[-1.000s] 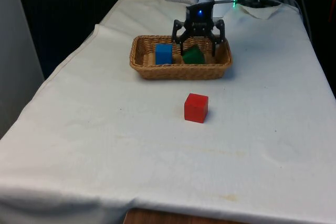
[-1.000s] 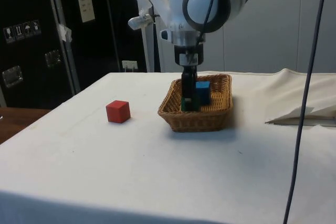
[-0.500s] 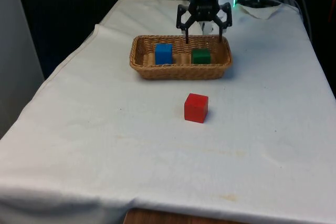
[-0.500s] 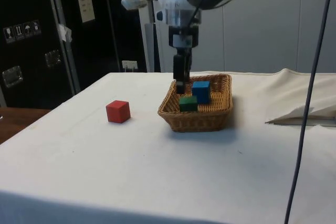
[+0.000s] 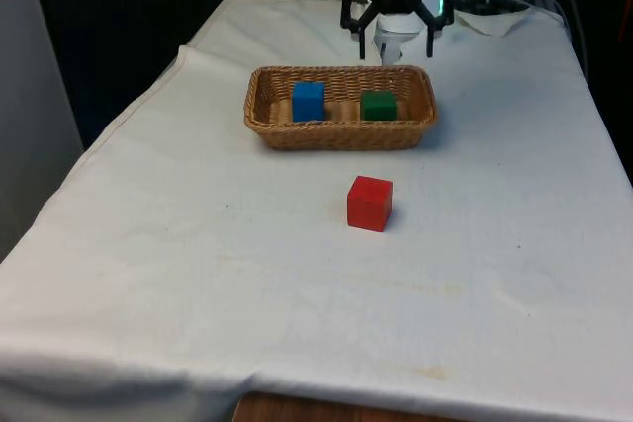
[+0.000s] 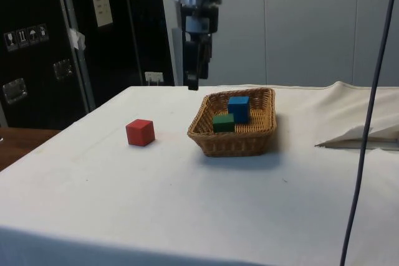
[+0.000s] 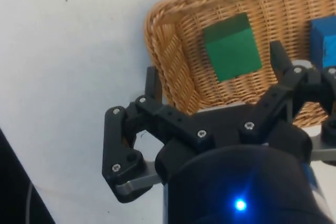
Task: Pick up exactly two blocks and place them into the basket.
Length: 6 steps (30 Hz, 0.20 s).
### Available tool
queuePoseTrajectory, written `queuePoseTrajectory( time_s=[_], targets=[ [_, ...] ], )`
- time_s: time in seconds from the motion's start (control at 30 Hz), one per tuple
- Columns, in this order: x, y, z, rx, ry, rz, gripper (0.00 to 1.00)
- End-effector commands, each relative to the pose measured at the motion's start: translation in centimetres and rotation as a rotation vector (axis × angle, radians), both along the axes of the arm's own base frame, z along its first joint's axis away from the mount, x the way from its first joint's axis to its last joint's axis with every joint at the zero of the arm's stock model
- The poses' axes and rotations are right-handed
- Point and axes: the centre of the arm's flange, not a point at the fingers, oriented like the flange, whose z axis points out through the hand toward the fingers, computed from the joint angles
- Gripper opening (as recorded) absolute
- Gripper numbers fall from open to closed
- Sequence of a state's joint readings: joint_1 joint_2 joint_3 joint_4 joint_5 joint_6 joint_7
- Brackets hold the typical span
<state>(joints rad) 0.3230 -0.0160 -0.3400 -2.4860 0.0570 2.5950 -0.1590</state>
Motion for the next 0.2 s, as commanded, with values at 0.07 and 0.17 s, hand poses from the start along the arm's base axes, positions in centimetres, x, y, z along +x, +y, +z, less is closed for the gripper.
queuePoseTrajectory(
  time_s=[0.07, 0.17],
  targets=[
    [0.40, -0.08, 0.95, -0.007, 0.004, -0.019, 1.00],
    [0.50, 0.08, 1.26, 0.006, -0.001, -0.016, 1.00]
  ],
)
